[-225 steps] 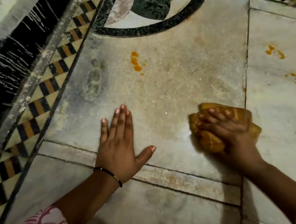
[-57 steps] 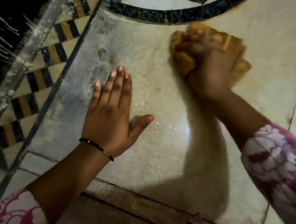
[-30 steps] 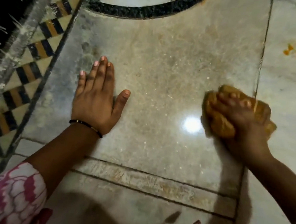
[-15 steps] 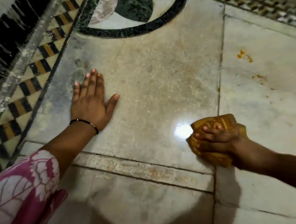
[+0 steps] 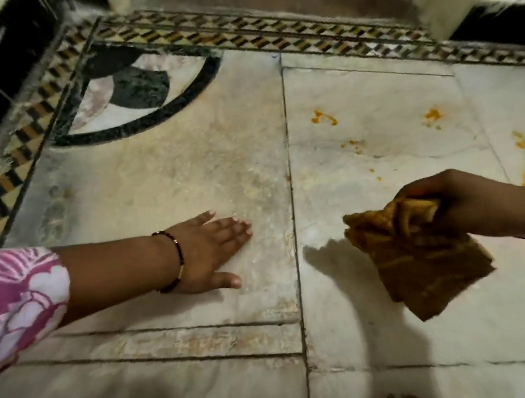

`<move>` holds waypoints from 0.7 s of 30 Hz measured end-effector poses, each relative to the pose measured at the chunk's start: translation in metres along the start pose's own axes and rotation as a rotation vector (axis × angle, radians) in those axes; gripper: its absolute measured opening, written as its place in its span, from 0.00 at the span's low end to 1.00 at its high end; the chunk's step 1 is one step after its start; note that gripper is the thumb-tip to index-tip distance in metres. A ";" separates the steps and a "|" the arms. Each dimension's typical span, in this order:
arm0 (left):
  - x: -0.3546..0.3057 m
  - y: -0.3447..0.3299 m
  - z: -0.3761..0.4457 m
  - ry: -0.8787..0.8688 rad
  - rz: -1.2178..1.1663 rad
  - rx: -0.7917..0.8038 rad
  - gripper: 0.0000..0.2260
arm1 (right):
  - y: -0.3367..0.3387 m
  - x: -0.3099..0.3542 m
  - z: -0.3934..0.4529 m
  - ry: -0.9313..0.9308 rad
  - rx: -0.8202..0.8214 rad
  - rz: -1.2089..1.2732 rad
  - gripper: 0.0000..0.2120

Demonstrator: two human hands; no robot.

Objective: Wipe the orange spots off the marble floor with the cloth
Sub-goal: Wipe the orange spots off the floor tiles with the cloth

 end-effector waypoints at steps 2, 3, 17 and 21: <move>-0.008 0.032 0.021 -0.015 0.089 -0.002 0.37 | 0.009 -0.027 0.008 -0.053 0.053 0.206 0.10; -0.008 0.043 0.031 0.015 0.093 -0.020 0.36 | 0.013 -0.045 0.018 -0.080 0.024 0.222 0.10; -0.082 0.069 0.148 0.394 -0.566 -0.404 0.40 | -0.123 -0.094 0.040 0.241 -0.307 -0.580 0.41; -0.087 0.053 0.157 0.407 -0.534 -0.455 0.42 | -0.099 -0.133 0.017 0.370 -0.255 -0.642 0.34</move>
Point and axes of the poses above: each hand's wrist, its own z-axis towards the middle knuckle, its own y-axis out of the back of the hand, x = y × z, the point moved 1 cm from there along z, towards the middle knuckle, and after that the axes turned 5 degrees about z, right-handed, at the moved point
